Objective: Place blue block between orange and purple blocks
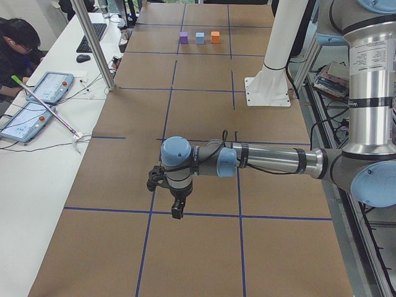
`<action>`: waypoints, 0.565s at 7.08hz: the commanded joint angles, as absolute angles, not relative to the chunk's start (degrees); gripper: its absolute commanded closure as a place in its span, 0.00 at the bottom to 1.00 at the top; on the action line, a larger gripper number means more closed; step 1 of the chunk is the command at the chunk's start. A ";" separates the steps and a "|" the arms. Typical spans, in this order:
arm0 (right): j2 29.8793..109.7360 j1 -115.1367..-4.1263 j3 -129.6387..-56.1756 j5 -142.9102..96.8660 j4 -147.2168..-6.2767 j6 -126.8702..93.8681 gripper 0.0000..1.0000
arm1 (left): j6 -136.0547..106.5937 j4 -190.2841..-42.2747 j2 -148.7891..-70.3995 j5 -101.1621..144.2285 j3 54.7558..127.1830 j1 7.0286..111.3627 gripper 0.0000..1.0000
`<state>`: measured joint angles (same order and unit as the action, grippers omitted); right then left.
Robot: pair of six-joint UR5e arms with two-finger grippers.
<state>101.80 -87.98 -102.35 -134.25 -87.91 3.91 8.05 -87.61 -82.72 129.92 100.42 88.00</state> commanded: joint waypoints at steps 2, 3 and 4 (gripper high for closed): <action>102.30 -87.98 -102.39 -134.47 -87.19 3.69 0.00 | 8.09 -87.36 -81.74 129.90 100.81 87.98 0.00; 102.30 -87.98 -102.48 -134.73 -87.19 3.60 0.00 | 8.09 -87.36 -81.74 129.90 100.90 87.98 0.00; 102.30 -87.98 -102.48 -134.74 -87.19 3.60 0.00 | 8.17 -87.36 -81.83 129.90 100.90 87.98 0.00</action>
